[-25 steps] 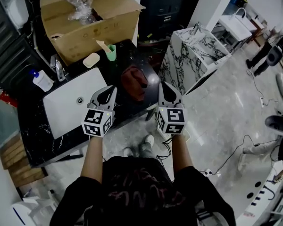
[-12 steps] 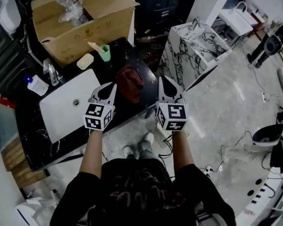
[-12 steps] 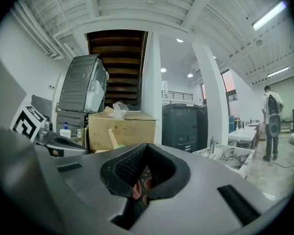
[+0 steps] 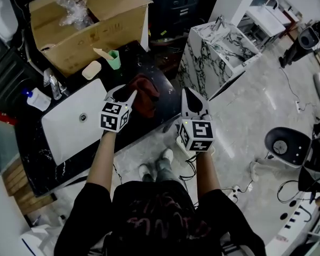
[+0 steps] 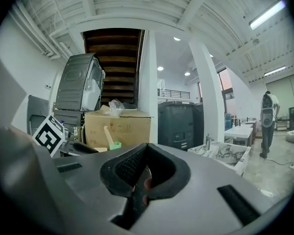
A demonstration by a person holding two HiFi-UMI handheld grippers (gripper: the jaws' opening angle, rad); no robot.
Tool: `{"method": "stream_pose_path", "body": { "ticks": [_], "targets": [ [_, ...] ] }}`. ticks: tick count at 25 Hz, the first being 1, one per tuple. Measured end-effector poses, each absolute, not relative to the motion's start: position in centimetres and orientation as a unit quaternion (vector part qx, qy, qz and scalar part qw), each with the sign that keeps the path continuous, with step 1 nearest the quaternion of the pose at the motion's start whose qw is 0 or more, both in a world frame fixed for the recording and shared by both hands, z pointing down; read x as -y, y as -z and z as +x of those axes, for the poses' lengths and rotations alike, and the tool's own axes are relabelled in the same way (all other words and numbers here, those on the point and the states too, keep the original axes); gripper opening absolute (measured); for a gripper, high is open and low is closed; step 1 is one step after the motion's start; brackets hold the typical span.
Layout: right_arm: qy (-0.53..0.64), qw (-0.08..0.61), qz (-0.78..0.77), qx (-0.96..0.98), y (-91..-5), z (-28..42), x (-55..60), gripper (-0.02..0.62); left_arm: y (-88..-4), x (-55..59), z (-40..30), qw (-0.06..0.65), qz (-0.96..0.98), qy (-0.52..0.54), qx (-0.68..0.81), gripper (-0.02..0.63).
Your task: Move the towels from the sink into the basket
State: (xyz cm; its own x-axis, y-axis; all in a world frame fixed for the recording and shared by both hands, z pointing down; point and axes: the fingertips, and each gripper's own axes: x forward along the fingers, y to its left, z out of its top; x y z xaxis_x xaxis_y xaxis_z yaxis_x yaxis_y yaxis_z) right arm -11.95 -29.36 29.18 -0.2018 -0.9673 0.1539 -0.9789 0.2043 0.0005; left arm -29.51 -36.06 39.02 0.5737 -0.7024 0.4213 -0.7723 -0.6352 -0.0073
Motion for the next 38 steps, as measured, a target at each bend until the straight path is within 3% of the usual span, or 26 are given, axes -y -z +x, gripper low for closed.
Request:
{"method": "stream_pose_path", "body": {
  "ticks": [7,15,17,23,38],
  "targets": [
    [-0.062,0.067,0.637,0.766,-30.2,-10.7,29.3,0.015,-42.1,38.9,-28.4,0.106,0.881,-0.237,0.396,0.243],
    [-0.075,0.076,0.646,0.756,-31.6,-9.1,29.4,0.015,-45.4,40.1,-27.3,0.142,0.872,-0.273,0.380,0.252],
    [-0.076,0.078,0.647,0.755,-31.8,-8.9,29.5,0.015,-45.8,40.1,-27.3,0.147,0.870,-0.277,0.380,0.230],
    [-0.077,0.078,0.649,0.753,-31.7,-8.7,29.6,0.015,-45.5,40.1,-27.6,0.142,0.869,-0.278,0.384,0.072],
    [-0.067,0.072,0.651,0.753,-30.8,-10.3,28.0,0.015,-37.6,37.7,-29.9,0.083,0.883,-0.191,0.420,0.052]
  ]
}}
